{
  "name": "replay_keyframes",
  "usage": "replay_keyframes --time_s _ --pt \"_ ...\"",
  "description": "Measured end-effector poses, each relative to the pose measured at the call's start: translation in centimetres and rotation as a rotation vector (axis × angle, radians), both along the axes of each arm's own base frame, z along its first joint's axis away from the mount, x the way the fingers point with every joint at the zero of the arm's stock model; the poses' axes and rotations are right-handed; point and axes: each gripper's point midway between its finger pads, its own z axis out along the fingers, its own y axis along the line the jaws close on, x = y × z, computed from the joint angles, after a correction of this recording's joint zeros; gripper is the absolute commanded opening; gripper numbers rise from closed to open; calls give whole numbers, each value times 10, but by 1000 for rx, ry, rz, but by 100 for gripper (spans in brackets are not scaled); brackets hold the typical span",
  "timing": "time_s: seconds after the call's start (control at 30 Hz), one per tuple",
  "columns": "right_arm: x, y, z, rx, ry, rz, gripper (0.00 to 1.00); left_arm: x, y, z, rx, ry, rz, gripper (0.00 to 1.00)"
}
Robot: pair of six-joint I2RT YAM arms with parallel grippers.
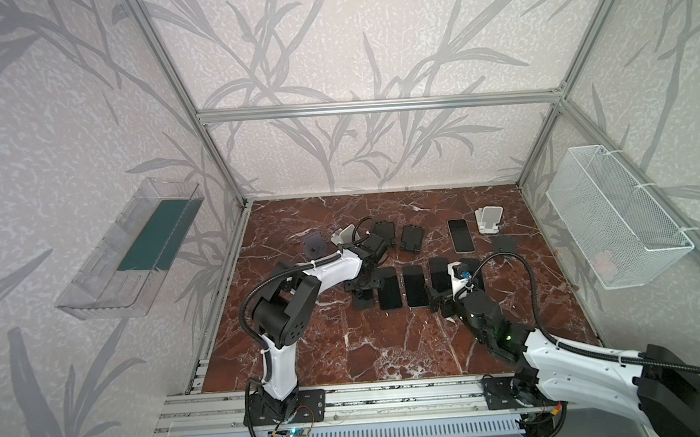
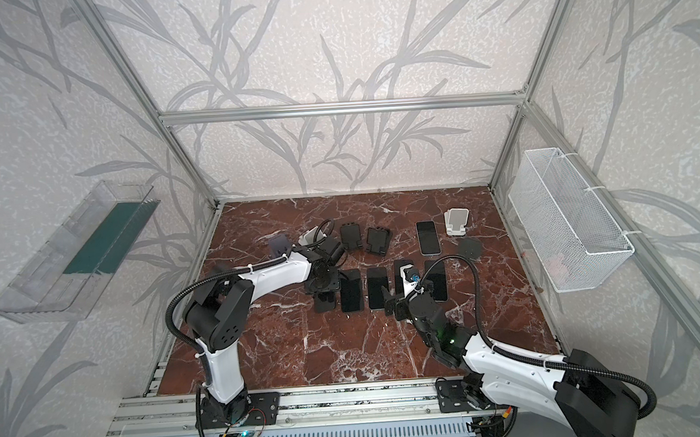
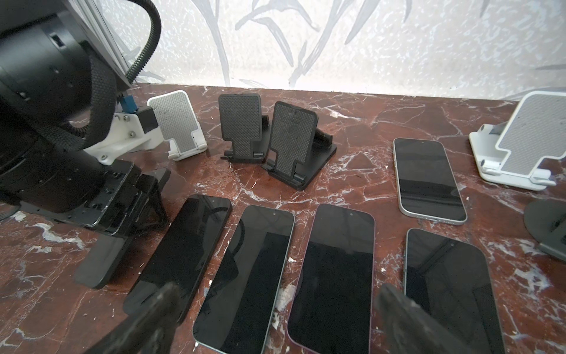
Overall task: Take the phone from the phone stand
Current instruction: 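Lower the black phone flat onto the table with the left gripper, then open the left gripper and raise it off the phone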
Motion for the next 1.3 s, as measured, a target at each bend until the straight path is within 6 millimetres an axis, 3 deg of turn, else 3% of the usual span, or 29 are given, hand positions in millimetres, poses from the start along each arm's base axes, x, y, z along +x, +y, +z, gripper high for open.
replay_keyframes --time_s 0.1,0.2,0.77,1.03,1.3 --pt "0 0 0 0 0 0 99 0 0 0 1 0 -2 68" --pt "0 0 0 0 0 0 99 -1 -1 0 2 3 -5 80" --pt "0 0 0 0 1 1 99 -2 -2 2 -1 4 -24 76" --pt "0 0 0 1 0 2 99 -24 11 8 75 82 -78 81" --pt "-1 0 1 3 0 3 99 -23 15 45 63 17 -100 86"
